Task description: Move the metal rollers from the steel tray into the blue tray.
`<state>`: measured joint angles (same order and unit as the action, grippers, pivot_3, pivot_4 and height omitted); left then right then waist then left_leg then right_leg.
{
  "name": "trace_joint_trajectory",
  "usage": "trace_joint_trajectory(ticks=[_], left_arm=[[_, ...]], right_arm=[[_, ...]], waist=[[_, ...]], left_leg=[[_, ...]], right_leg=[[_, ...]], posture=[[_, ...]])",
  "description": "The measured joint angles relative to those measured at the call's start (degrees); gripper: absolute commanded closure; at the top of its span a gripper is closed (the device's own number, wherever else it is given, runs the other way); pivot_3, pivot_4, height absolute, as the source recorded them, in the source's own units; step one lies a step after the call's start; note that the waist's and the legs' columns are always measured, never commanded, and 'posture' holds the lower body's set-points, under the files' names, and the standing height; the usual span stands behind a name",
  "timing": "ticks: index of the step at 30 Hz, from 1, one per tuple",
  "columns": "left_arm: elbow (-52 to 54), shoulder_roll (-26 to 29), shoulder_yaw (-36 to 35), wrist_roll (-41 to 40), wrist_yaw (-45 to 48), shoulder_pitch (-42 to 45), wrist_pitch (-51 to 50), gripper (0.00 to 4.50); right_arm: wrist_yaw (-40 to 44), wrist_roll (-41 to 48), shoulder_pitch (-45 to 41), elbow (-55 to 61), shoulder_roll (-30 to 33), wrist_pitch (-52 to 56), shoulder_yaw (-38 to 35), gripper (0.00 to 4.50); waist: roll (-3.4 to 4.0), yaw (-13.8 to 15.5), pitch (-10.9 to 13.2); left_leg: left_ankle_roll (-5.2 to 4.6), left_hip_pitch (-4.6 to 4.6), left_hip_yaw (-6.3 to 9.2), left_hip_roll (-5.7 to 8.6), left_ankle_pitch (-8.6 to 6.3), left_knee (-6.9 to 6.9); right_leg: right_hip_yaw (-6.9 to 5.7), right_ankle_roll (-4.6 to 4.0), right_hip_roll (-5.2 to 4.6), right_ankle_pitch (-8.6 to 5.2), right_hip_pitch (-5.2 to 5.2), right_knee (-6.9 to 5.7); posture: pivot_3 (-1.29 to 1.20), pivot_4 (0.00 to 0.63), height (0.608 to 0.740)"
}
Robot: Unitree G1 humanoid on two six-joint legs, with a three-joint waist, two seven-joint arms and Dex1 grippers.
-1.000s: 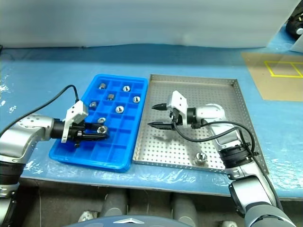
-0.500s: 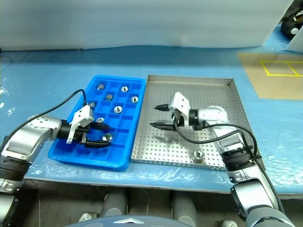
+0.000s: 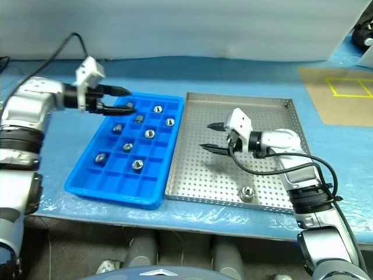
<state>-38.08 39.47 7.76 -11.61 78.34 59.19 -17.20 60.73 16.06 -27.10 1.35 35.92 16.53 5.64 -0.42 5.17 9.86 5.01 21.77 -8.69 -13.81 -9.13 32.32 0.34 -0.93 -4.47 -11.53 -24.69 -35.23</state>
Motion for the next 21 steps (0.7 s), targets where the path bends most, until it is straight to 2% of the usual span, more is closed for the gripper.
trace_joint_trajectory(ticks=[4, 10, 14, 21], left_arm=[[-9.62, -8.02, 3.27, 3.19, 2.76, 4.11, 5.75, 0.54], [-22.17, -17.81, 3.97, 6.83, 3.04, 11.41, 14.21, 0.54], [-30.17, -25.9, 4.2, 10.27, -0.35, 14.42, 19.64, 0.54], [-37.17, -34.44, 6.46, 17.93, -10.25, 15.54, 25.56, 0.54]], right_arm=[[-2.63, 0.69, 5.06, 4.7, 2.08, 2.28, -3.52, 1.12], [-6.77, 2.12, 12.89, 12.42, 4.0, 6.1, -8.65, 1.12], [-10.29, 3.19, 19.12, 18.51, 4.69, 8.79, -13.63, 1.12], [-15.17, 5.18, 28.16, 27.58, 5.07, 13.11, -20.61, 1.12]], waist=[[-0.02, -1.01, 0.0], [-0.04, -2.8, 0.01], [-0.06, -3.35, 0.03], [-0.08, -6.23, 0.04]], left_leg=[[-0.55, 0.35, 0.11, -0.12, -0.13, -0.03], [-0.64, 0.38, 0.05, -0.08, -0.34, -0.05], [-0.66, 0.14, -0.1, 0.0, -0.38, 0.06], [-1.1, 0.09, -0.22, 0.08, -0.65, 0.67]], right_leg=[[0.0, 0.18, 0.19, 0.09, -0.14, 0.25], [0.13, 0.16, 0.16, 0.04, -0.04, 0.59], [0.58, 0.16, 0.16, -0.03, 0.11, 0.61], [0.95, 0.56, 0.15, 0.14, 0.25, 0.59]], posture=[[-0.3, 0.15, 0.74], [-0.43, 0.15, 0.74], [-0.5, 0.15, 0.74], [-0.62, 0.15, 0.74]])
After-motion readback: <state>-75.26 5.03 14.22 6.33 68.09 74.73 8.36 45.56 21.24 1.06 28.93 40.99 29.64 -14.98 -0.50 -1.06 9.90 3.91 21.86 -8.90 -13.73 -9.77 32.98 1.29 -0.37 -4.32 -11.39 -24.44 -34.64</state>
